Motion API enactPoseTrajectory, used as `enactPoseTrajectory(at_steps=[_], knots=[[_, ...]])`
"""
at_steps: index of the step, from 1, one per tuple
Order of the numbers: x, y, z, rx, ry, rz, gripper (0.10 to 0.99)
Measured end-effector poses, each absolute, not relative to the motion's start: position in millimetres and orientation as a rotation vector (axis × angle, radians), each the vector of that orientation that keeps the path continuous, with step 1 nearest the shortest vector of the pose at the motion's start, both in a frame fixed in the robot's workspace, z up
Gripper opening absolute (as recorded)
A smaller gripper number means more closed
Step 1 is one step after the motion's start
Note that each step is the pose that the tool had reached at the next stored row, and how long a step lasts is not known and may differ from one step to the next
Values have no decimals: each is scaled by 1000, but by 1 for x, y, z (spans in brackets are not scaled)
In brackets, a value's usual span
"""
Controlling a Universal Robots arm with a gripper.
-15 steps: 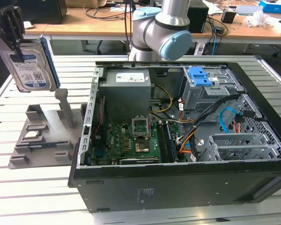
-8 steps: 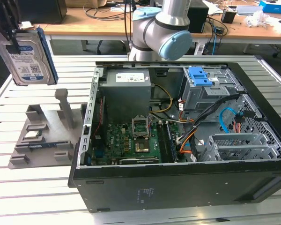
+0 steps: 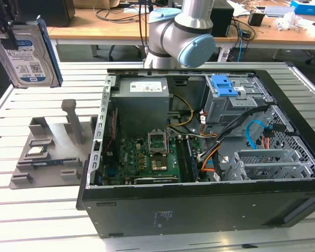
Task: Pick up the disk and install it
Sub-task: 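Pick up the disk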
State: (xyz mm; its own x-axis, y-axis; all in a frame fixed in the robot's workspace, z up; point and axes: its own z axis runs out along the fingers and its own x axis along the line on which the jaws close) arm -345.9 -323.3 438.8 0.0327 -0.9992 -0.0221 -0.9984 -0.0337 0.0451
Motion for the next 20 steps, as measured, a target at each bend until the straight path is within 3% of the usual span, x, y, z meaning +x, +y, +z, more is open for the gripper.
enactPoseTrajectory(at_steps=[20], knots=[[-346, -322, 496, 2245, -2172, -74, 365]])
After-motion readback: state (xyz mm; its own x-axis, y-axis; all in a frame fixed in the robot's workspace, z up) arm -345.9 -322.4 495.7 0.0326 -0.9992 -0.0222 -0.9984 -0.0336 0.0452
